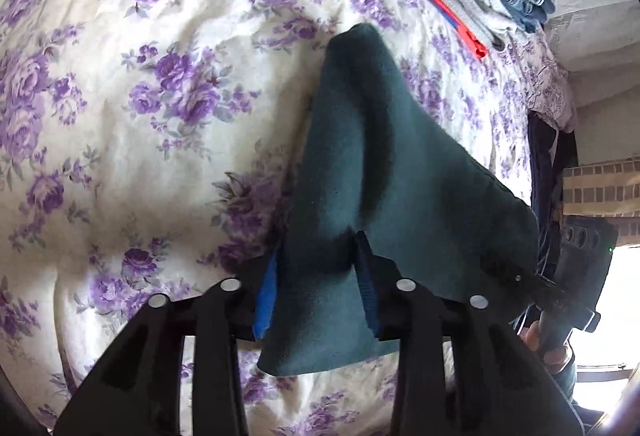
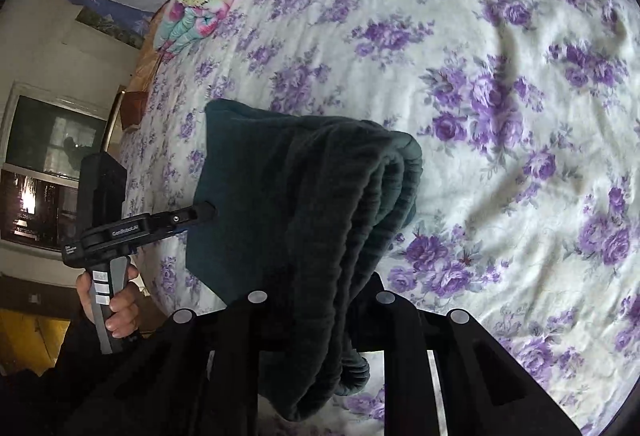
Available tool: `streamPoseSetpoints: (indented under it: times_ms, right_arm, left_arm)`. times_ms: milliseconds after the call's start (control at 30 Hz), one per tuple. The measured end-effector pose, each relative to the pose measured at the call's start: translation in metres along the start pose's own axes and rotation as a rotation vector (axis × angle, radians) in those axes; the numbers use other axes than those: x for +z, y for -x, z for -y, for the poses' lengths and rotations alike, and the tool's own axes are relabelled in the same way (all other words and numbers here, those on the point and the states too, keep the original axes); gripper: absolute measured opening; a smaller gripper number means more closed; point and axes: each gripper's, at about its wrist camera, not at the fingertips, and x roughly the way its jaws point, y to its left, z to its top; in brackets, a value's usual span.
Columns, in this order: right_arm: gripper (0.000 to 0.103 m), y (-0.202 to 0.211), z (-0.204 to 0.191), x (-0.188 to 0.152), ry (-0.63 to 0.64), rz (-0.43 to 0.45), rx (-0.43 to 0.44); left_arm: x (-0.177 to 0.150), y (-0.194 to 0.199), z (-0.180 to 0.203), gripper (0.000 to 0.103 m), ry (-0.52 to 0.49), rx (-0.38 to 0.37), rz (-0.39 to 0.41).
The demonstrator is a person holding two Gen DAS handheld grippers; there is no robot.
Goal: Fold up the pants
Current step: 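Carry the folded pants with both grippers onto the stack of jeans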
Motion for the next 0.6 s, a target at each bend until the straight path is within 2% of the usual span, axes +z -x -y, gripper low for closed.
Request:
streamPoseSetpoints:
  times_ms: [33, 100, 367, 500, 600]
  right_arm:
    - [0.019, 0.006, -0.004, -0.001, 0.011, 0.014, 0.003]
    - [0.019, 0.016, -0.014, -0.002, 0.042, 0.042, 0.005]
    - [0.018, 0.057, -0.043, 0.012, 0.126, 0.133, 0.019]
    - [0.017, 0.091, -0.057, 0.046, 0.157, 0.196, 0.027]
    - [0.017, 0.124, -0.075, 0.093, 0.198, 0.25, 0.033]
  left_arm:
    - [0.0, 0.004, 0.002, 0.023, -0.001, -0.003, 0.011]
    - [-0.001, 0.016, 0.01, 0.015, -0.014, -0.018, 0.044]
    - [0.011, 0.062, 0.063, 0.014, -0.124, -0.073, 0.125]
    - [0.038, 0.085, 0.094, 0.012, -0.164, -0.096, 0.162]
    - [0.072, 0.106, 0.12, 0.012, -0.197, -0.128, 0.197]
